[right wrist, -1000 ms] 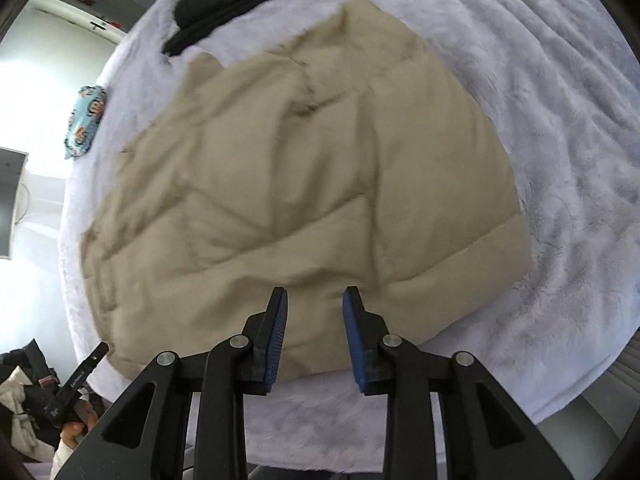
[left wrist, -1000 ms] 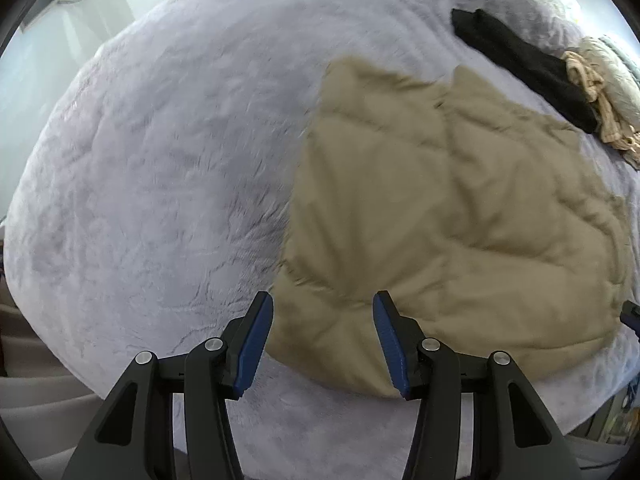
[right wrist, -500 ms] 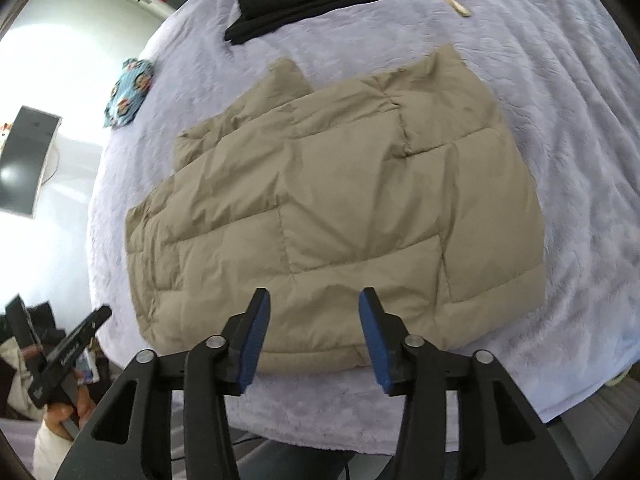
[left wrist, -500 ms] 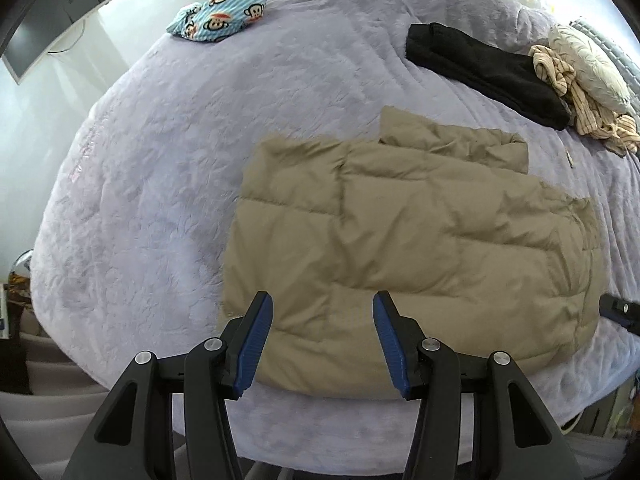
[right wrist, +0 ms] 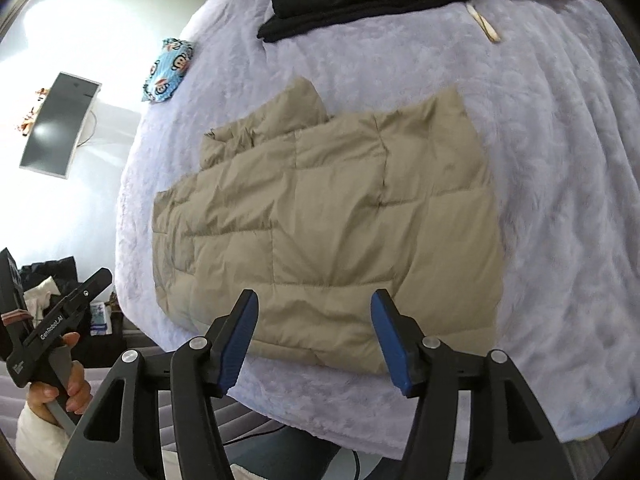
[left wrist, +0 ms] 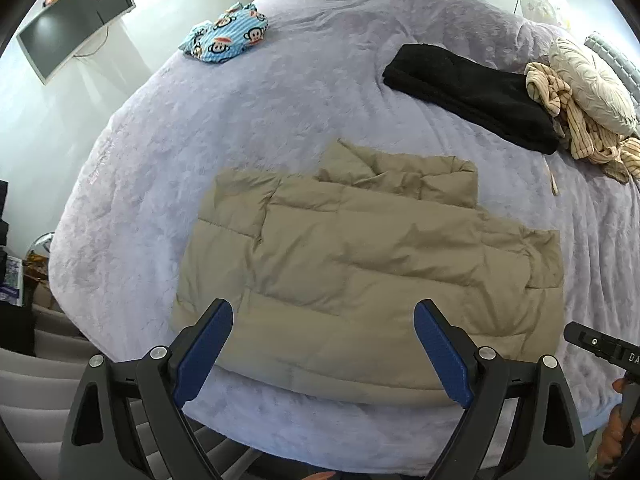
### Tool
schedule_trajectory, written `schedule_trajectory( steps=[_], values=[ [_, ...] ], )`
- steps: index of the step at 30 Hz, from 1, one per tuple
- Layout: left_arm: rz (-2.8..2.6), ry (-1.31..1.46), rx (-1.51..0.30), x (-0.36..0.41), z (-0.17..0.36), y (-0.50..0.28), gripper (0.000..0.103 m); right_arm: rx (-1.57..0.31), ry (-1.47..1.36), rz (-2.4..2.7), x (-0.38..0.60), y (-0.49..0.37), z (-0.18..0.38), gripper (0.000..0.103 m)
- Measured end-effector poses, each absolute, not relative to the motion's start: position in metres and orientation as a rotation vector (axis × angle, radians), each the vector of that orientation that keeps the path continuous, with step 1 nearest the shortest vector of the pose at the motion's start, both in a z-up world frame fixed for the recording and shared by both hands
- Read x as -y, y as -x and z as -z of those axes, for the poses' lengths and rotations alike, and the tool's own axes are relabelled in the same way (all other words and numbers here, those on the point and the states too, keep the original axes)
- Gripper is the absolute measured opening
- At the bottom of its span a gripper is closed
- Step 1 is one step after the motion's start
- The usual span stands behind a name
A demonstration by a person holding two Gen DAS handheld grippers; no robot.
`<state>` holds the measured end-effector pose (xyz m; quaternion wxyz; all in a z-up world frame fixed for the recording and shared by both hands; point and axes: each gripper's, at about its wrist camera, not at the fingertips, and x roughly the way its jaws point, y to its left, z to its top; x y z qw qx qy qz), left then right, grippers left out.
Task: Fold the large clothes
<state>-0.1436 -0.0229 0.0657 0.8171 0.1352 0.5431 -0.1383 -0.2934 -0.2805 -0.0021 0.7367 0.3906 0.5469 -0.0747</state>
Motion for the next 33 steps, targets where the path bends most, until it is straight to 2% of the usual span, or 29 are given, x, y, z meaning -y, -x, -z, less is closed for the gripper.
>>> schedule_trajectory(
  steps=[4,7,14,16,18,20,29,30,31,33],
  values=[
    [0.287,-0.302,-1.146,0.043,-0.077,0.151,0.093,-1.198,-0.858,0.133,0.292,0.293,-0.001,0.068],
    [0.273,-0.301,-1.145,0.053,-0.083,0.153,0.093,-1.192,-0.853,0.106,0.298,0.29,-0.002,0.078],
    [0.248,-0.318,-1.131,0.07,-0.095,0.156,0.093,-1.176,-0.848,0.07,0.306,0.282,-0.004,0.081],
    [0.239,-0.322,-1.13,0.075,-0.097,0.156,0.103,-1.172,-0.85,0.064,0.309,0.281,-0.003,0.081],
    [0.238,-0.321,-1.129,0.079,-0.099,0.157,0.103,-1.17,-0.848,0.052,0.311,0.281,-0.003,0.081],
    [0.237,-0.329,-1.128,0.085,-0.099,0.158,0.103,-1.171,-0.843,0.042,0.312,0.281,-0.002,0.087],
    [0.243,-0.334,-1.123,0.094,-0.098,0.161,0.103,-1.178,-0.829,0.042,0.313,0.28,-0.001,0.089],
    [0.24,-0.329,-1.123,0.093,-0.097,0.161,0.103,-1.176,-0.825,0.045,0.313,0.279,-0.002,0.091],
    [0.239,-0.323,-1.124,0.092,-0.097,0.16,0.103,-1.168,-0.82,0.05,0.312,0.279,-0.003,0.102],
    [0.235,-0.313,-1.126,0.089,-0.097,0.159,0.103,-1.133,-0.81,0.051,0.311,0.278,-0.006,0.103]
  ],
)
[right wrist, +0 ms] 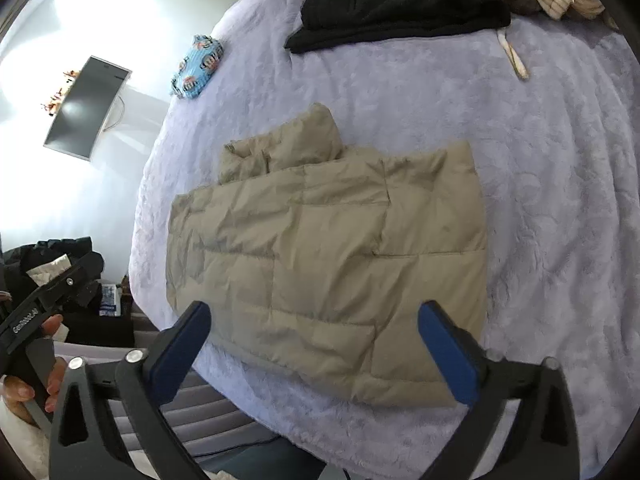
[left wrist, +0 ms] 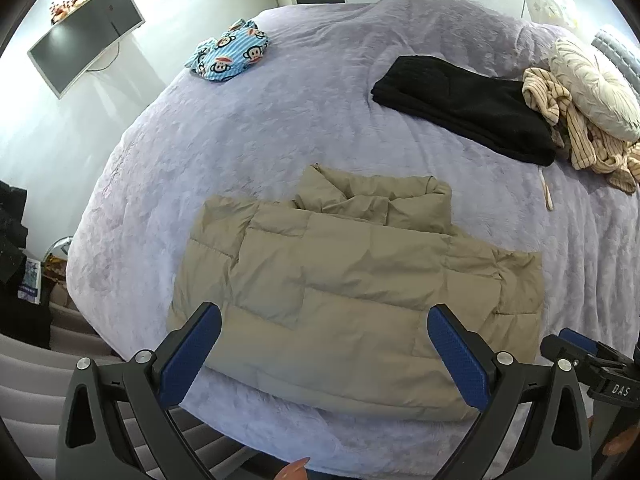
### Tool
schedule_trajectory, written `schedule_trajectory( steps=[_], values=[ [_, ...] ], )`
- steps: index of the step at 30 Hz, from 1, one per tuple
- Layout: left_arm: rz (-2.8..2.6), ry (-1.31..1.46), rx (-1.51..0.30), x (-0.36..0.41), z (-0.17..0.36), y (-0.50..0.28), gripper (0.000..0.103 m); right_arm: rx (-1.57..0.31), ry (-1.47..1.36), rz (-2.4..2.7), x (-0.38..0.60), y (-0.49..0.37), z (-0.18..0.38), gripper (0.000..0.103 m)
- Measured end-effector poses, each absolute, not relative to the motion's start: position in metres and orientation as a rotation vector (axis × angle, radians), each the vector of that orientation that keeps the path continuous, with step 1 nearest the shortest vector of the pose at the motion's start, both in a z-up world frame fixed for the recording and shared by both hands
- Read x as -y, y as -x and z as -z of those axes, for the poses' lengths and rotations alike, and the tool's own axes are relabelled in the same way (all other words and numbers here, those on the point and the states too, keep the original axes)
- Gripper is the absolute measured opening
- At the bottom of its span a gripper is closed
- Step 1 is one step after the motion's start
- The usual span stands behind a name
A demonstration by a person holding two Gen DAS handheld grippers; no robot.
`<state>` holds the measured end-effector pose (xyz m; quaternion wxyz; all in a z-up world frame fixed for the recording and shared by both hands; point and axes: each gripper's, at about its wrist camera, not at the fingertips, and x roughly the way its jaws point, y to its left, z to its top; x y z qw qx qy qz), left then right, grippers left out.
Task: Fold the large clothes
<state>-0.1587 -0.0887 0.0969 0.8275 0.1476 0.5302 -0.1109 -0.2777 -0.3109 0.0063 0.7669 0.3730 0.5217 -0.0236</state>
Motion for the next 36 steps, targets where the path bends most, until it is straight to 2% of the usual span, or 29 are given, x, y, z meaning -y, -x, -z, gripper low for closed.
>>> schedule_trajectory(
  steps=[16,25,33,34,35,36],
  values=[
    [0.294,-0.266,-1.144,0.036,-0.074,0.134,0.103,-1.203,-0.809,0.072,0.282,0.248,0.005,0.103],
    [0.468,-0.188,-1.177,-0.025,-0.046,0.066,0.103,-1.198,-0.801,0.17,0.237,0.203,0.005,0.103],
    [0.521,-0.058,-1.237,-0.115,0.006,-0.005,0.103,-1.142,-0.849,0.252,0.191,0.162,0.008,0.102],
    [0.523,-0.036,-1.252,-0.13,0.016,-0.015,0.103,-1.14,-0.85,0.258,0.186,0.158,0.009,0.095],
    [0.527,-0.024,-1.262,-0.138,0.023,-0.02,0.103,-1.14,-0.853,0.266,0.179,0.154,0.011,0.078],
    [0.536,-0.009,-1.276,-0.15,0.032,-0.029,0.103,-1.146,-0.856,0.274,0.173,0.151,0.014,0.068]
  ],
)
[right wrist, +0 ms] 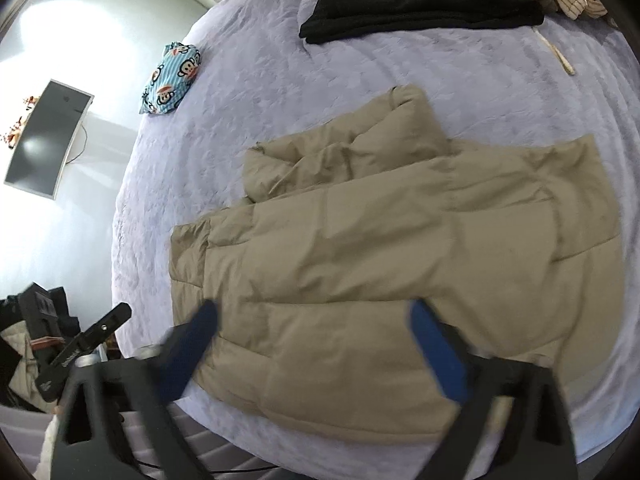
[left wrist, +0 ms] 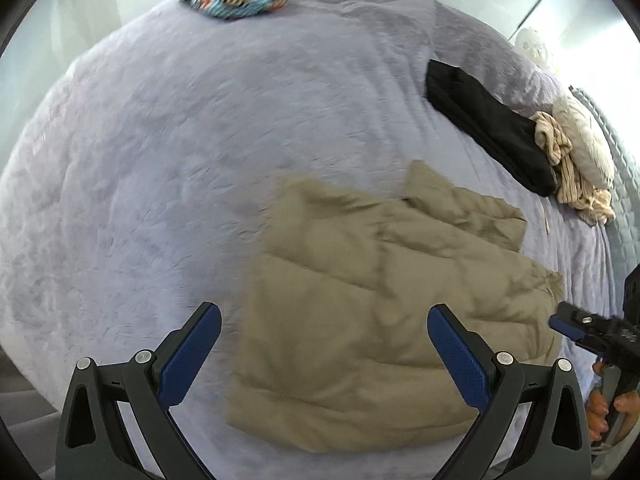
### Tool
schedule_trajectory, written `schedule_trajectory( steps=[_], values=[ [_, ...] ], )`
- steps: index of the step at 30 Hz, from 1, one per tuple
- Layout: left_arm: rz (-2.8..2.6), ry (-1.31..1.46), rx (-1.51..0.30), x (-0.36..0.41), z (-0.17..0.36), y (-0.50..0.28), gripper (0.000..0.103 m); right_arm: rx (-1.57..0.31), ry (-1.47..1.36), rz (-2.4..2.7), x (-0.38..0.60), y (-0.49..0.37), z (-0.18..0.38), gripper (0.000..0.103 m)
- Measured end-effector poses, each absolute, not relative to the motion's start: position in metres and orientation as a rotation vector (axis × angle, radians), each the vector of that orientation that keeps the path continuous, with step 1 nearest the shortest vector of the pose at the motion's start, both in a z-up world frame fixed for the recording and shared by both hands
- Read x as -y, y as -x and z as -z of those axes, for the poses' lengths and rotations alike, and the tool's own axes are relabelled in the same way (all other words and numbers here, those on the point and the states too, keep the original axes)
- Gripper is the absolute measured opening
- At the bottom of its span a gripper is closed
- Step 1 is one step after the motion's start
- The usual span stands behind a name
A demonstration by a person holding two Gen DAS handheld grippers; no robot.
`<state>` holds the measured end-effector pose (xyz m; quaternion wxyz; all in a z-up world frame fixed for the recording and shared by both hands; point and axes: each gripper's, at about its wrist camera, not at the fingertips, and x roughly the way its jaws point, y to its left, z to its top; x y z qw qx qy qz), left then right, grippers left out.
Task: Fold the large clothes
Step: 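Slide both tools under the folded jacket edge and lift it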
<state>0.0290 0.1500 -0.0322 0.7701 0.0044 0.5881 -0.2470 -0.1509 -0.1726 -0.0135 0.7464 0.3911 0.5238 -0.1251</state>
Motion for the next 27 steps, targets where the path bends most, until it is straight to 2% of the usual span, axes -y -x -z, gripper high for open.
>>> schedule_trajectory(
  steps=[2,3,10,20,25,26,27],
  values=[
    [0.55,0.005,-1.296,-0.167,0.047,-0.042,0.103,-1.189,-0.854,0.299,0.159,0.142,0.023,0.026],
    [0.557,0.01,-1.307,-0.172,0.054,-0.046,0.103,-1.209,-0.858,0.308,0.151,0.139,0.028,0.022],
    [0.697,0.113,-1.441,-0.192,0.109,-0.074,0.103,-1.27,-0.792,0.354,0.118,0.119,0.047,0.022],
    [0.97,0.094,-1.612,-0.134,0.186,-0.07,0.103,-1.264,-0.787,0.41,0.141,0.135,0.058,0.022],
    [1.021,0.105,-1.622,-0.119,0.198,-0.07,0.102,-1.209,-0.807,0.405,0.156,0.142,0.066,0.022],
    [1.027,0.131,-1.63,-0.12,0.199,-0.071,0.097,-1.197,-0.812,0.402,0.156,0.14,0.067,0.022],
    [1.044,0.154,-1.633,-0.12,0.198,-0.071,0.068,-1.181,-0.82,0.395,0.158,0.138,0.07,0.022]
  ],
)
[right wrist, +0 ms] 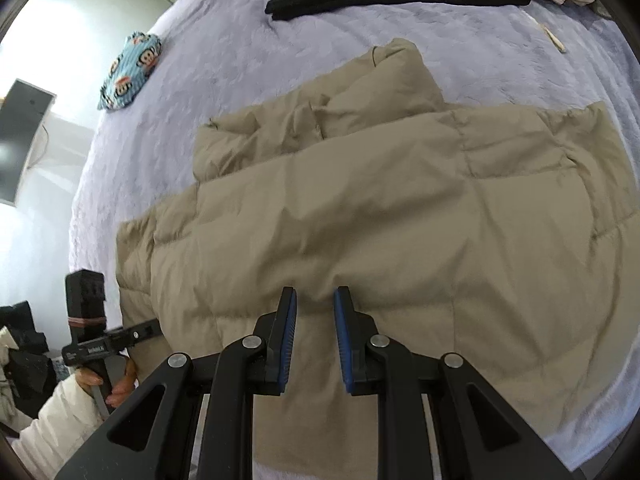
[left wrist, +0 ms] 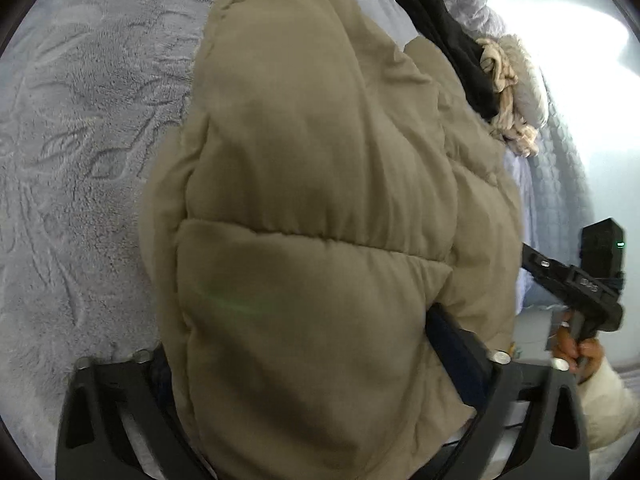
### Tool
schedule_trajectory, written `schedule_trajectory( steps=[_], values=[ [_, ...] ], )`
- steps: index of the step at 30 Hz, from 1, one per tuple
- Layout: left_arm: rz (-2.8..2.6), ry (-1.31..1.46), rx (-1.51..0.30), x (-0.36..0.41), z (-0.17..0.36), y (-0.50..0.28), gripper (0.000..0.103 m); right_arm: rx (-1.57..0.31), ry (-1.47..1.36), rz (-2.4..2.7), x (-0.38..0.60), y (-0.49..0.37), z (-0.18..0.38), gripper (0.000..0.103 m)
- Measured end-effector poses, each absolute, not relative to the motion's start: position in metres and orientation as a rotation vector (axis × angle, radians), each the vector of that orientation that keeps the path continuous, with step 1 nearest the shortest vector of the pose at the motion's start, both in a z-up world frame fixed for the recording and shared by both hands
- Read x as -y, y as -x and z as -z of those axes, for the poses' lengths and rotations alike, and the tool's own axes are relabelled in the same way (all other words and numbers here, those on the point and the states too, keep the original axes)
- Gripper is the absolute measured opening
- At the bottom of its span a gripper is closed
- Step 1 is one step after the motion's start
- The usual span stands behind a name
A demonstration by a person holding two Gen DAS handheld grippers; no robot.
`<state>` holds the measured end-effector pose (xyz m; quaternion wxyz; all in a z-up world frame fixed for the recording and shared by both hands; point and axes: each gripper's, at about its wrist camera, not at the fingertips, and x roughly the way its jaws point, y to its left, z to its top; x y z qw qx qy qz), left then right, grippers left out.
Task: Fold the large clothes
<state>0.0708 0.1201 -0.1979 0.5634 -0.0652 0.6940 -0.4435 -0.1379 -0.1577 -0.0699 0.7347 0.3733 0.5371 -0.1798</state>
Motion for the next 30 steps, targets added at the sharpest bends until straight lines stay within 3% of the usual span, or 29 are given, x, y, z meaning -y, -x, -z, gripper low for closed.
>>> schedule_trajectory(
  steps=[1,4,15,21,26,30],
  values=[
    [1.092,0.238,-1.674,-0.121,0.2,-0.07,0.038,-1.167,-0.828,0.39,0.158,0.135,0.073,0.022],
    [1.089,0.297,-1.664,-0.123,0.187,-0.064,0.024,-1.159,-0.834,0.391,0.161,0.124,0.088,0.022],
    [1.201,0.206,-1.487,-0.068,0.044,-0.001,0.021,-1.152,-0.973,0.368,0.186,0.105,0.153,0.017],
    [1.22,0.152,-1.465,-0.029,0.017,0.026,0.021,-1.175,-0.984,0.366,0.19,0.118,0.132,0.017],
    [1.194,0.118,-1.476,-0.018,0.01,0.033,0.021,-1.106,-0.986,0.401,0.171,0.194,0.086,0.017],
    [1.176,0.052,-1.487,0.005,0.0,0.047,0.021,-1.116,-1.128,0.358,0.128,0.246,0.108,0.017]
  ],
)
